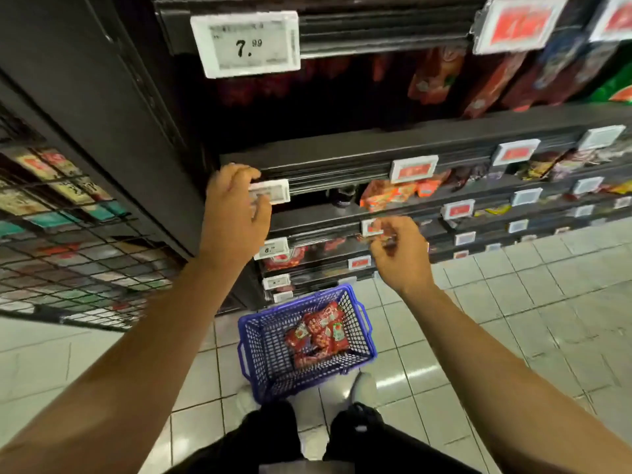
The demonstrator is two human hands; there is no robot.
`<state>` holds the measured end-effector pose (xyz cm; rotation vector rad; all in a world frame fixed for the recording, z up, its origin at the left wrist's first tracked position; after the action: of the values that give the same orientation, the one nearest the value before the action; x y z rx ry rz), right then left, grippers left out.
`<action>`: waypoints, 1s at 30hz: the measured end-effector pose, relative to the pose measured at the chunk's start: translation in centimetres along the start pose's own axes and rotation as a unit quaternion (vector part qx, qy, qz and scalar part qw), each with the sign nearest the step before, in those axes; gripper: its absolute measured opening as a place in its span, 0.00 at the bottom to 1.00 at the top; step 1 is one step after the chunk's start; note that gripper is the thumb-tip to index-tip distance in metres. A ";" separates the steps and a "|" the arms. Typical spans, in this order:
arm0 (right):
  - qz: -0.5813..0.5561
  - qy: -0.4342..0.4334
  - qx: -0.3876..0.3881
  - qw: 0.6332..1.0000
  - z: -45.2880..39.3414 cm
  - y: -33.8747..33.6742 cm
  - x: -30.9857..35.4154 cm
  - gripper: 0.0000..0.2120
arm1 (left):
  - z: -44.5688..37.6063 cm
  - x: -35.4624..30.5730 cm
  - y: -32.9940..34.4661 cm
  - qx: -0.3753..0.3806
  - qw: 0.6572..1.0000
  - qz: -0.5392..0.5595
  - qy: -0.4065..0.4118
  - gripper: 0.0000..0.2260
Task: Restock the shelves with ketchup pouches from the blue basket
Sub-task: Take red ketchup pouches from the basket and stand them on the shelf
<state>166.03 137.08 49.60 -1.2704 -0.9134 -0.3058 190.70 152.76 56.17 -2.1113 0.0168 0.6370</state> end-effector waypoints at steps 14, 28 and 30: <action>-0.019 0.436 0.278 0.856 11.6 8.8 -28.2 0.03 | 29.0 2.6 20.6 0.484 0.820 0.008 -0.304 0.08; -0.062 0.514 0.305 0.800 12.1 39.5 -47.7 0.13 | 43.6 20.7 52.2 0.618 0.728 -0.005 -0.298 0.23; -0.059 0.530 0.288 0.795 11.2 44.3 -51.4 0.14 | 45.4 23.9 57.9 0.619 0.730 -0.010 -0.290 0.29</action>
<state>158.38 146.96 -18.03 -0.3175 -0.0589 -0.6843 177.57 158.87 -19.83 -0.5662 0.0533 0.8956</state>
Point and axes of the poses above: each hand's wrist, its own z-axis away from the middle knuckle, its own y-axis out of the palm, x = y × z, the point moved 8 cm from there along -z, towards the middle knuckle, and after that the axes turned 11 degrees about y, right-handed, at the moved point
